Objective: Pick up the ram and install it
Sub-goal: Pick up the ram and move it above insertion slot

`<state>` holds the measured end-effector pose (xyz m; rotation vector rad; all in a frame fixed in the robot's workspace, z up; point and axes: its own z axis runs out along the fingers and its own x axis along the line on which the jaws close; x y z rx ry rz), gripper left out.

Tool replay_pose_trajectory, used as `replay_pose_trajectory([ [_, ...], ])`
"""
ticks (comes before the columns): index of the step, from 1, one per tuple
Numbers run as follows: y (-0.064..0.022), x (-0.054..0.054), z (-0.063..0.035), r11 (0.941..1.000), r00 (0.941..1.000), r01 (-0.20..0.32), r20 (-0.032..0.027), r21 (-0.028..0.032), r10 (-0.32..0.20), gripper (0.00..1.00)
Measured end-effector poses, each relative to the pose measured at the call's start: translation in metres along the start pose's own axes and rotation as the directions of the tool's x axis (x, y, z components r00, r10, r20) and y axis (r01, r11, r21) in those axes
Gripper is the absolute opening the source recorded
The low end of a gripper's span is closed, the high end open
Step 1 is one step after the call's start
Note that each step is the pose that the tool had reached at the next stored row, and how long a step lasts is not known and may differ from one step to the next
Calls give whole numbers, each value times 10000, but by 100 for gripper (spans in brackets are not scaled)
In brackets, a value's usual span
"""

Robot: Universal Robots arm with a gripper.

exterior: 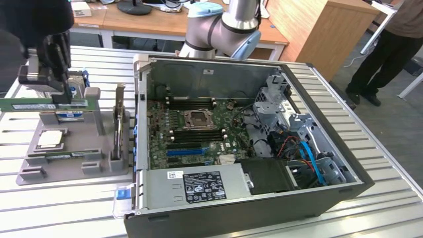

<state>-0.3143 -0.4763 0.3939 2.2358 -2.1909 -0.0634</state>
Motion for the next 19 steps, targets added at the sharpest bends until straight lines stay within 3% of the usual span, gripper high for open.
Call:
replay_pose_trajectory([
  [19, -669, 14, -26, 10000, 10000, 5, 36, 0, -5, 12],
])
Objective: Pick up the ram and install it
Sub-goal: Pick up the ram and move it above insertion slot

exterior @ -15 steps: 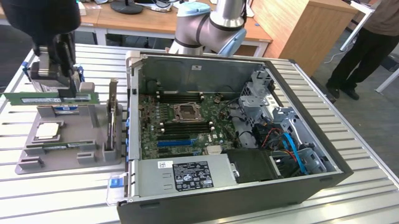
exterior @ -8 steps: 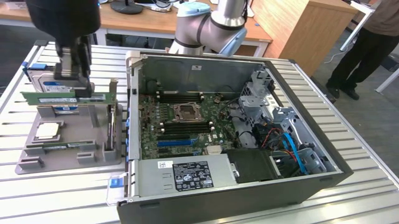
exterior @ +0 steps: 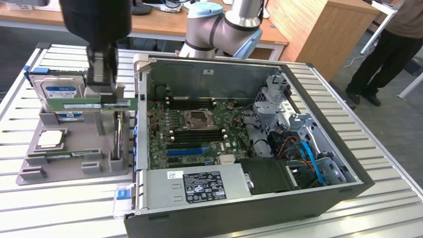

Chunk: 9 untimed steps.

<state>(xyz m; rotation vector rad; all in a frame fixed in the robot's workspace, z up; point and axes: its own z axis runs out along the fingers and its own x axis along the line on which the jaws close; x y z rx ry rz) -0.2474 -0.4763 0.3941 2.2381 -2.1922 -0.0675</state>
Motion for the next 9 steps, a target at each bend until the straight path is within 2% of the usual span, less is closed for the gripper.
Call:
replay_pose_trajectory([
  [9, -354, 7, -13, 10000, 10000, 1, 7, 1, -1, 12],
])
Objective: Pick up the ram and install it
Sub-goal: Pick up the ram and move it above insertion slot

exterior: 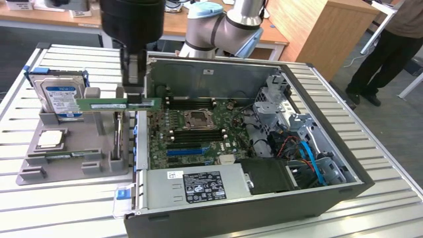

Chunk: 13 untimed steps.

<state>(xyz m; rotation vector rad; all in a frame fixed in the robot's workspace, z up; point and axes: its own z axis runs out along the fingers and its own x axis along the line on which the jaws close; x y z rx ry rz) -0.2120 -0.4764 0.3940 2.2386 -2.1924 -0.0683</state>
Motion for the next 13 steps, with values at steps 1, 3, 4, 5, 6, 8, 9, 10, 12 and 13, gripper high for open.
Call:
replay_pose_trajectory([
  [1, -38, 1, -2, 10000, 10000, -1, 0, -1, 1, 12],
  [3, -120, 2, -5, 10000, 10000, -1, -1, -1, 1, 12],
  [4, -160, 3, -7, 10000, 10000, 0, -2, -2, 0, 12],
  [5, -199, 4, -8, 10000, 10000, 0, 0, 0, 0, 12],
  [6, -237, 5, -9, 10000, 10000, -1, 0, 0, 1, 12],
  [8, -314, 6, -12, 10000, 10000, -1, 0, -1, 1, 12],
  [9, -357, 7, -13, 10000, 10000, 1, 0, -1, -1, 12],
  [10, -395, 8, -15, 10000, 10000, 0, 0, -1, 0, 12],
  [12, -470, 9, -18, 10000, 10000, -2, -1, -1, 2, 12],
  [13, -506, 10, -19, 10000, 10000, -1, -2, -2, 1, 12],
])
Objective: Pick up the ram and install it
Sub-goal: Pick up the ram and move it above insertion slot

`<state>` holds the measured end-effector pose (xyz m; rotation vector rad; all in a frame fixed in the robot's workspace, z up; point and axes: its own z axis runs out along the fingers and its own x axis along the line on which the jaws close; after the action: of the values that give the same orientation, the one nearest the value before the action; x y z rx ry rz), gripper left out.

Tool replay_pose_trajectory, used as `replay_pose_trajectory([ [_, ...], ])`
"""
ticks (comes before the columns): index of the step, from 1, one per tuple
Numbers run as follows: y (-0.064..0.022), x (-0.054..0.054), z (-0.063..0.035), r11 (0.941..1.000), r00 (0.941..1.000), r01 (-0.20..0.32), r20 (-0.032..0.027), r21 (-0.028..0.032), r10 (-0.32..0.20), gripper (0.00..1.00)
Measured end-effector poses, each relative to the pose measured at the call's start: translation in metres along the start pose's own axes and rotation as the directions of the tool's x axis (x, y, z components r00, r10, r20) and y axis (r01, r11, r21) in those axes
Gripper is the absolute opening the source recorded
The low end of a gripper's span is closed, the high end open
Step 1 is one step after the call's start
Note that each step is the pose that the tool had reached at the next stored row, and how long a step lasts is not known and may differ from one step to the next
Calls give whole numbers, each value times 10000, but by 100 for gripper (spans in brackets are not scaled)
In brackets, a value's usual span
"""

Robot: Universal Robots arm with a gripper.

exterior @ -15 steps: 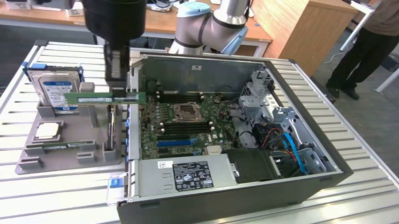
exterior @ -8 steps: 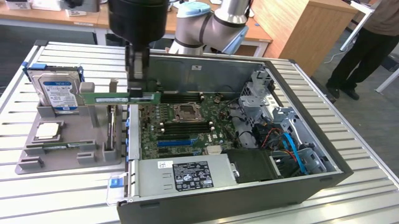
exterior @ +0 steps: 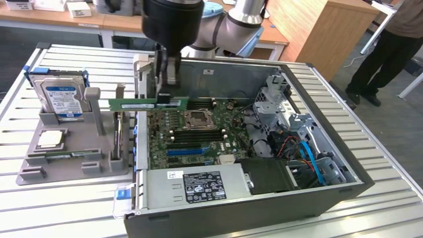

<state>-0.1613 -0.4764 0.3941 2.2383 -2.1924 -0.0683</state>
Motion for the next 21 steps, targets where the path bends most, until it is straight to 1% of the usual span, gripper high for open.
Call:
replay_pose_trajectory([
  [12, -458, 9, -16, 10000, 10000, 0, 1, 1, 0, 12],
  [21, -730, 14, -26, 10000, 10000, -3, 1, 1, 3, 12],
])
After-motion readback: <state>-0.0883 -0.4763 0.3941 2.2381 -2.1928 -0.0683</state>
